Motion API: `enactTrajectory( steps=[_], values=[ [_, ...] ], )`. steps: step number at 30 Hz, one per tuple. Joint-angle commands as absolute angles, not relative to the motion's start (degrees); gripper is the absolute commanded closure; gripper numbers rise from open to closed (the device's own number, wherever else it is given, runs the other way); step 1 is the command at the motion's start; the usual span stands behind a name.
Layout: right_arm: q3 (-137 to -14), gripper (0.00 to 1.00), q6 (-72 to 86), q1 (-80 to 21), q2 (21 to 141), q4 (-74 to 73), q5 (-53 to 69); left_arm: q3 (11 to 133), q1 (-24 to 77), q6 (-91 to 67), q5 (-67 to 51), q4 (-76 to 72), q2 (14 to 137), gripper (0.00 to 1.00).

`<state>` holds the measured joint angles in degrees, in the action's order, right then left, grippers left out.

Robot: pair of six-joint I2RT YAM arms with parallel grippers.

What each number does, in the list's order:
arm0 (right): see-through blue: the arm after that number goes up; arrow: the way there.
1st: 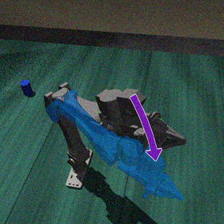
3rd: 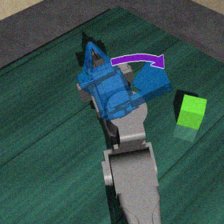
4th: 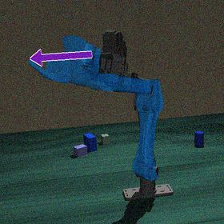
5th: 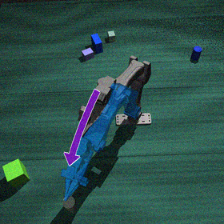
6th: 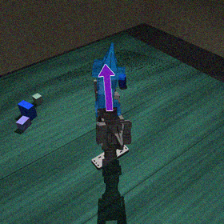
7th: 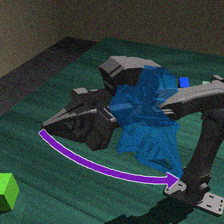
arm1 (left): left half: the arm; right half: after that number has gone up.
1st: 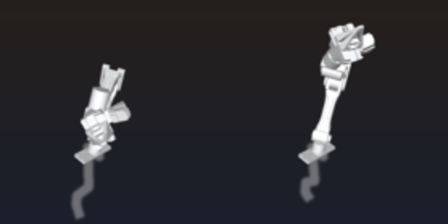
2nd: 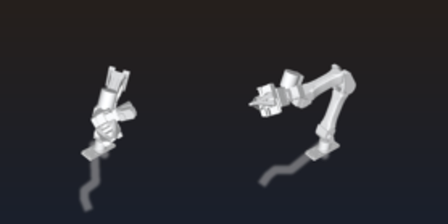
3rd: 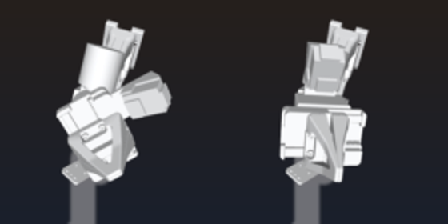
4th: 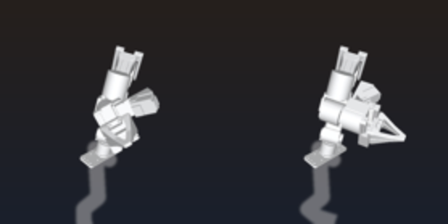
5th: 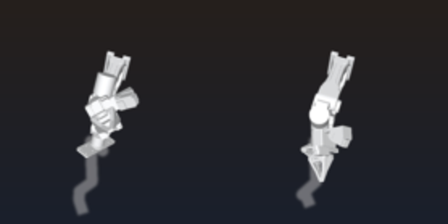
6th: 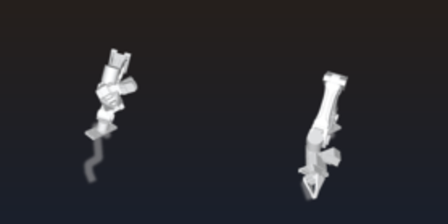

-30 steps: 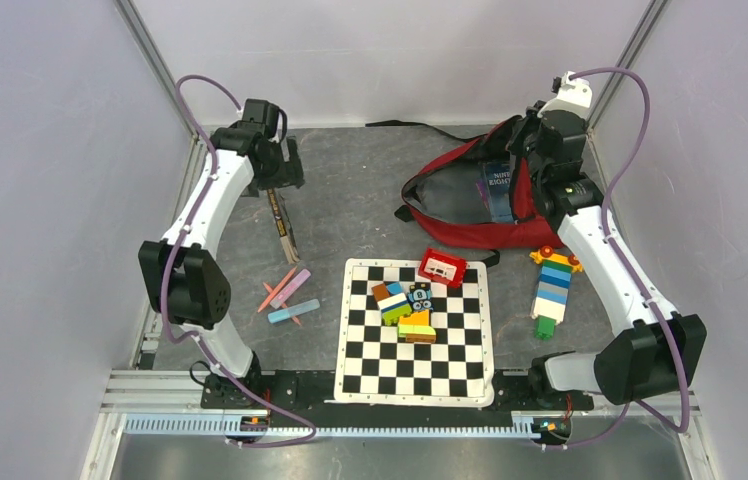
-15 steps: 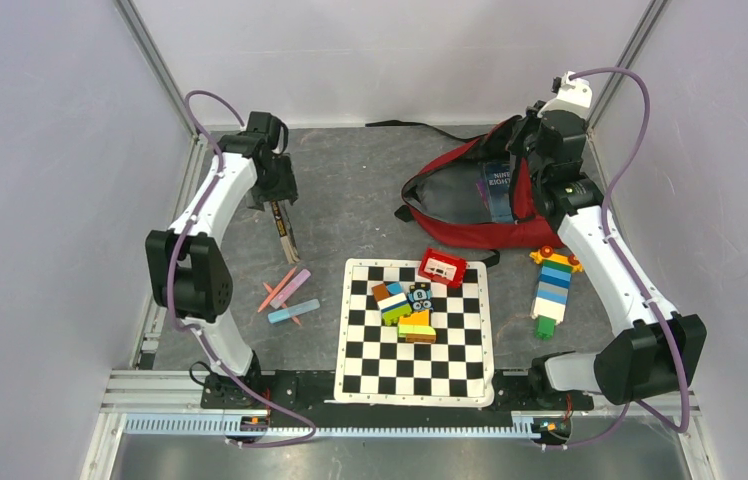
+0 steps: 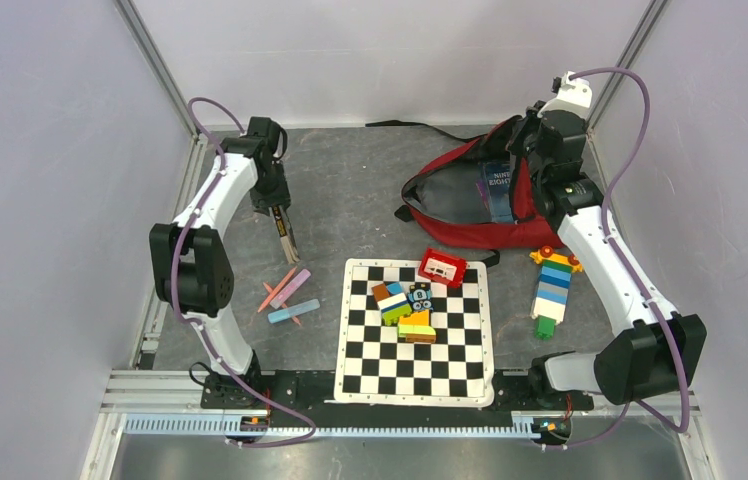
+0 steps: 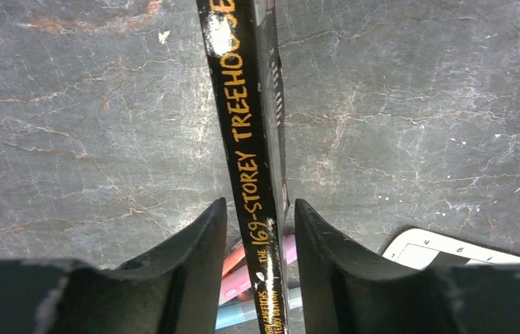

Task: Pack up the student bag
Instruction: Pick up the book from the center of the board.

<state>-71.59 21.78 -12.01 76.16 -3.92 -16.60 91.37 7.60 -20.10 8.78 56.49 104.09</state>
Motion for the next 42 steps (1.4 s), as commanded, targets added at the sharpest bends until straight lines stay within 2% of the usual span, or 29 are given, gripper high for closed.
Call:
enactTrajectory(
  steps=[1, 4, 12, 19, 26, 31, 36, 42],
  values=[
    [-73.4, 1.0, 21.9, -12.3, 74.9, -0.5, -16.7, 90.7, 6.8, -20.4, 8.1, 55.0, 104.1, 0.57],
    [-73.3, 1.0, 22.0, -12.3, 74.9, -0.4, -16.4, 90.2, 6.7, -21.0, 7.8, 54.1, 103.8, 0.66],
    [-73.2, 1.0, 22.5, -12.3, 75.0, -0.4, -16.6, 89.7, 6.6, -22.5, 6.9, 53.0, 103.3, 0.98],
    [-73.2, 1.0, 23.0, -12.3, 74.8, -0.4, -16.1, 90.1, 6.5, -24.6, 5.7, 49.4, 99.6, 0.98],
    [-73.4, 1.0, 23.0, -12.3, 74.0, 1.9, -16.1, 97.5, 6.5, -27.7, -3.3, 44.9, 97.6, 0.98],
    [-74.9, 1.0, 24.1, -12.3, 75.2, 1.9, -14.8, 99.1, 6.7, -30.6, -12.3, 40.7, 96.0, 0.98],
    [-77.0, 1.0, 24.6, -12.3, 76.6, 1.9, -14.2, 99.7, 9.2, -32.5, -26.3, 35.8, 96.5, 0.98],
    [-77.0, 1.0, 25.8, -12.3, 75.6, 2.1, -14.8, 94.4, 16.1, -42.0, -35.9, 20.6, 96.3, 0.98]
  ],
)
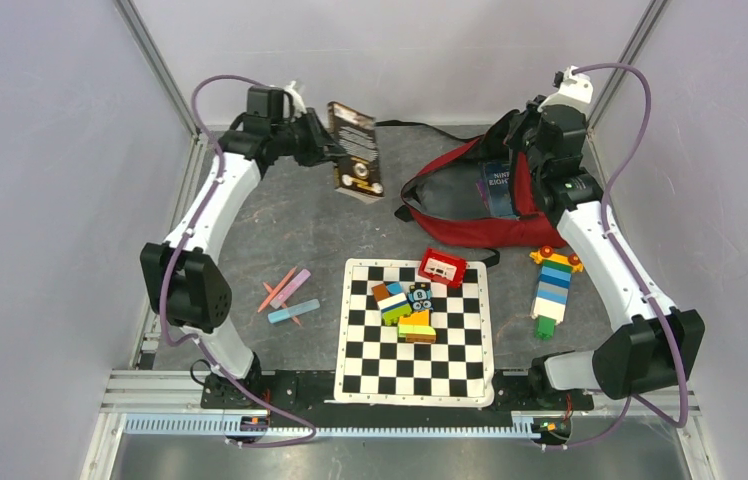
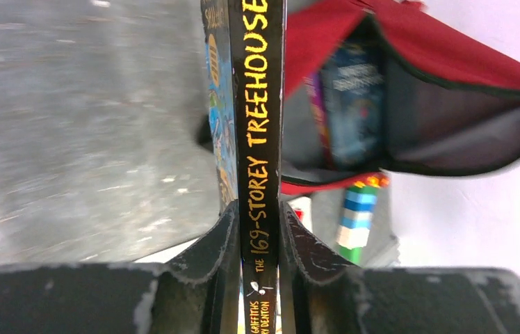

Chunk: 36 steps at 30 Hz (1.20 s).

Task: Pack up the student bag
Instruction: Pick up the book from the center of the board, then place the book in the student bag.

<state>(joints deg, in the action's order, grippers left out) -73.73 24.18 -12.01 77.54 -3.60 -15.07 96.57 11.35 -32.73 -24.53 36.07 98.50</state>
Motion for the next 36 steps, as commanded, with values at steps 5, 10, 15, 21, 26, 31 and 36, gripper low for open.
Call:
enactTrajectory(
  steps=[5, 10, 15, 21, 26, 31, 36],
  values=[
    [-78.3, 1.0, 25.3, -12.3, 75.3, 2.0, -16.1, 92.3, 23.6, -54.2, -40.8, 4.6, 99.8, 0.98],
    [-79.2, 1.0, 25.0, -12.3, 74.9, 1.8, -15.9, 97.7, 30.2, -57.0, -42.9, 2.5, 106.6, 0.98],
    [-79.0, 1.0, 24.3, -12.2, 73.6, 1.6, -16.4, 96.4, 32.4, -62.9, -44.2, -4.7, 109.9, 0.98],
    [-79.0, 1.0, 24.8, -12.3, 72.9, 1.8, -16.0, 94.6, 32.7, -66.1, -44.9, -8.3, 112.8, 0.98],
    [-79.1, 1.0, 24.5, -12.3, 72.4, 2.2, -16.4, 92.8, 33.5, -66.6, -45.3, -8.3, 113.6, 0.98],
    [-78.9, 1.0, 24.8, -12.3, 71.5, 2.4, -16.6, 90.5, 34.6, -67.6, -46.8, -8.3, 113.5, 0.98],
    [-78.7, 1.0, 24.8, -12.3, 70.9, 2.5, -16.4, 90.8, 34.7, -68.0, -46.2, -8.8, 115.5, 0.98]
  ],
)
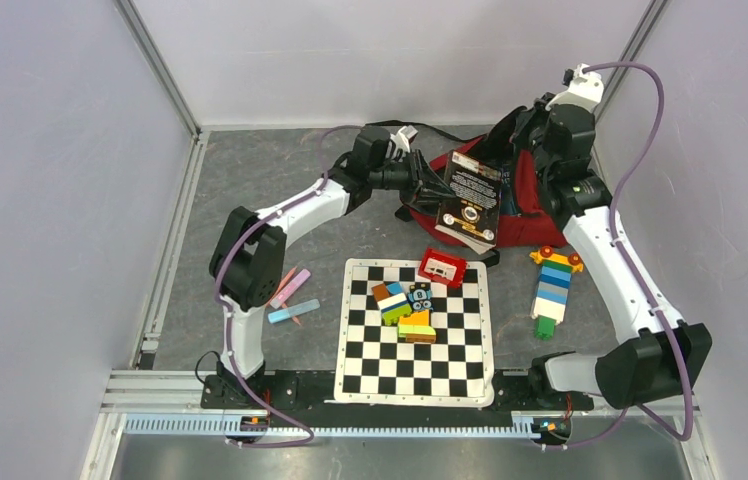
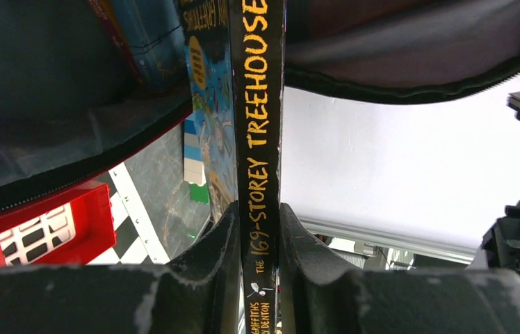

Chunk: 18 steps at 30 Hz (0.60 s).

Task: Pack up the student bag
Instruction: Place the book in the student bag.

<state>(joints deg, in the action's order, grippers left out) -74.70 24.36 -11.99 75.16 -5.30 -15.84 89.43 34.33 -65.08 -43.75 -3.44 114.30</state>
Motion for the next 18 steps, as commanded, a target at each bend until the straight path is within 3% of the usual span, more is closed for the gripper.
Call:
enactTrajectory(
  steps=[1, 18],
  values=[
    [-78.6, 1.0, 24.9, -12.3, 70.8, 2.5, -16.4, 91.6, 34.8, -67.9, -46.2, -8.8, 116.5, 0.98],
    [-73.9, 1.0, 26.2, -12.3, 69.5, 2.7, -14.3, 124.8, 35.9, -68.9, -42.2, 1.7, 143.7, 0.98]
  ],
)
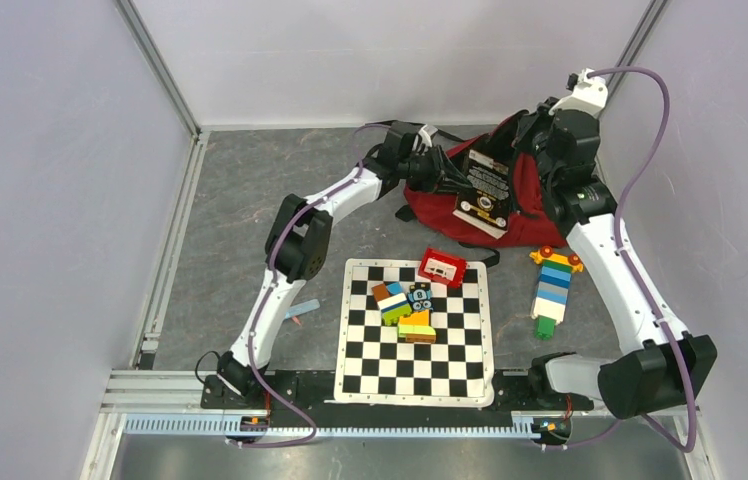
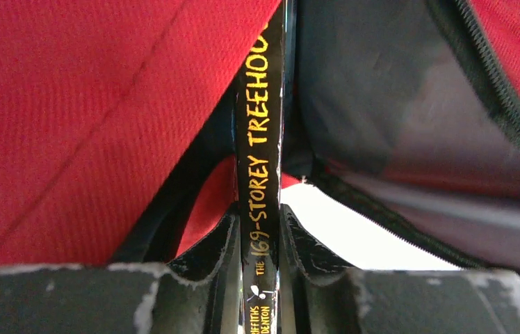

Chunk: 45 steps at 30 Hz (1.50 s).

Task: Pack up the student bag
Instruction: Place the book in the student bag.

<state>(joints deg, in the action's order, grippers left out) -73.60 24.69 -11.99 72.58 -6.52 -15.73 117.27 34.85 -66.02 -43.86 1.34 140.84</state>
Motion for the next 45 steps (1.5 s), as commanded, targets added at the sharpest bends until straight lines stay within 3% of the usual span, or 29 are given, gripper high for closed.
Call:
enactTrajectory(
  steps=[1, 6, 12, 27, 32, 42, 45],
  values=[
    [-73.6, 1.0, 26.3, -12.4, 69.6, 2.7, -13.9, 126.3, 36.3, -69.5, -41.5, 1.7, 145.1, 0.98],
    [-71.7, 1.0, 26.6, -12.8, 70.1, 2.1, -12.2, 132.0, 38.5, -73.3, -37.4, -0.5, 150.2, 0.98],
    [-70.2, 1.0, 26.4, -14.0, 69.9, 0.9, -12.3, 130.5, 39.2, -79.0, -29.1, -7.6, 150.8, 0.98],
    [-67.4, 1.0, 24.2, -15.4, 69.5, -1.4, -14.4, 122.9, 38.1, -72.5, -14.5, -15.2, 141.5, 0.98],
    [-67.4, 1.0, 23.8, -15.6, 70.1, -2.1, -14.6, 127.9, 39.3, -71.5, -13.4, -14.1, 144.4, 0.98],
    [-68.9, 1.0, 23.6, -16.0, 73.8, -1.1, -14.2, 126.2, 43.6, -71.3, -14.8, -6.3, 145.8, 0.98],
    [-69.7, 1.0, 23.6, -16.2, 75.1, -0.9, -13.9, 130.9, 46.0, -69.0, -16.7, -2.8, 147.8, 0.91]
  ],
)
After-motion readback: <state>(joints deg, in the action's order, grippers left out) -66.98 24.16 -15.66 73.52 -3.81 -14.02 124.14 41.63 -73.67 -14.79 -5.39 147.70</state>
